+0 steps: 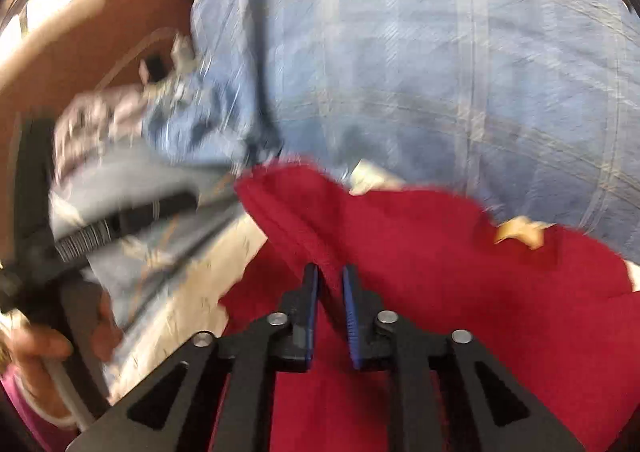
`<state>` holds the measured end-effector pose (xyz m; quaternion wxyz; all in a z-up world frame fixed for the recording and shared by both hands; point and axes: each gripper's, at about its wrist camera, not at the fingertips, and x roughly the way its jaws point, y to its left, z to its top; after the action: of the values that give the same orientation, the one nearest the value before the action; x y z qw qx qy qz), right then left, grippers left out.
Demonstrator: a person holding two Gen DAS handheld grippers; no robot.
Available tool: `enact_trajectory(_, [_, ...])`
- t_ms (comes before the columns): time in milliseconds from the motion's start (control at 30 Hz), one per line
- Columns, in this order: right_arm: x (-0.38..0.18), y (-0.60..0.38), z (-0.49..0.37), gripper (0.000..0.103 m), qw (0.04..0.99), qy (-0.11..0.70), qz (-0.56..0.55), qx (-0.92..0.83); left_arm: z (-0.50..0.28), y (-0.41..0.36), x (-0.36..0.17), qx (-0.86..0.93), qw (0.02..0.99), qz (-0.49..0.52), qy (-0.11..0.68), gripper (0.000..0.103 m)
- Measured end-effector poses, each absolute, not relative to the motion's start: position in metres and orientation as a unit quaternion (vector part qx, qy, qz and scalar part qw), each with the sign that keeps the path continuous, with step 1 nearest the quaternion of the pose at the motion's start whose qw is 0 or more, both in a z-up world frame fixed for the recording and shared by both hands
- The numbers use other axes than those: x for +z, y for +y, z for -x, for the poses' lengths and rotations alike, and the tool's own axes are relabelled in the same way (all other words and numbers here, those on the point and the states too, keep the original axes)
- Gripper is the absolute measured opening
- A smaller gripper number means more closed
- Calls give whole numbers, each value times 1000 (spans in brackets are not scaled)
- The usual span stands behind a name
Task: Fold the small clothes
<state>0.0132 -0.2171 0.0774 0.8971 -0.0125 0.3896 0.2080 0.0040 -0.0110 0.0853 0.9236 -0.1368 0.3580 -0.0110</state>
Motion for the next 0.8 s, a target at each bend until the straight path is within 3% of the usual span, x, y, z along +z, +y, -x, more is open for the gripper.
enact_trajectory(33, [67, -211, -15, 42, 889, 408, 22, 207, -4, -12, 84, -14, 923, 136, 361, 103])
enact_trajectory(100, [54, -215, -16, 41, 876, 438, 10, 200, -3, -17, 83, -22, 921, 130, 366, 103])
enact_trajectory(200, [74, -253, 5, 43, 890, 417, -21, 182, -1, -27, 84, -38, 925, 113, 362, 103])
enact_trajectory(333, [104, -343, 39, 71, 929, 367, -19, 43, -1, -47, 77, -56, 922, 84, 374, 103])
enact_trajectory(433, [104, -415, 35, 71, 920, 380, -72, -71, -4, -60, 66, -55, 916, 50, 393, 103])
enact_trajectory(533, [79, -462, 18, 71, 890, 415, -178, -68, -4, -72, 56, -56, 913, 28, 402, 103])
enact_trajectory(600, [64, -470, 1, 67, 876, 429, -220, -27, -3, -77, 52, -59, 912, 17, 406, 103])
enact_trajectory(633, [59, -469, -5, 52, 875, 434, -215, -20, -4, -79, 49, -60, 911, 11, 408, 103])
enact_trajectory(667, [57, -466, -11, 25, 879, 436, -192, -28, -4, -82, 47, -62, 909, 2, 412, 103])
enact_trajectory(700, [55, -461, -13, 25, 883, 435, -176, -29, -4, -84, 45, -64, 908, -3, 414, 103])
enact_trajectory(733, [60, -460, -13, 15, 888, 430, -161, -29, -4, -85, 44, -65, 907, -7, 415, 103])
enact_trajectory(800, [77, -455, -7, 11, 906, 406, -116, -35, -3, -87, 45, -71, 907, -9, 415, 103])
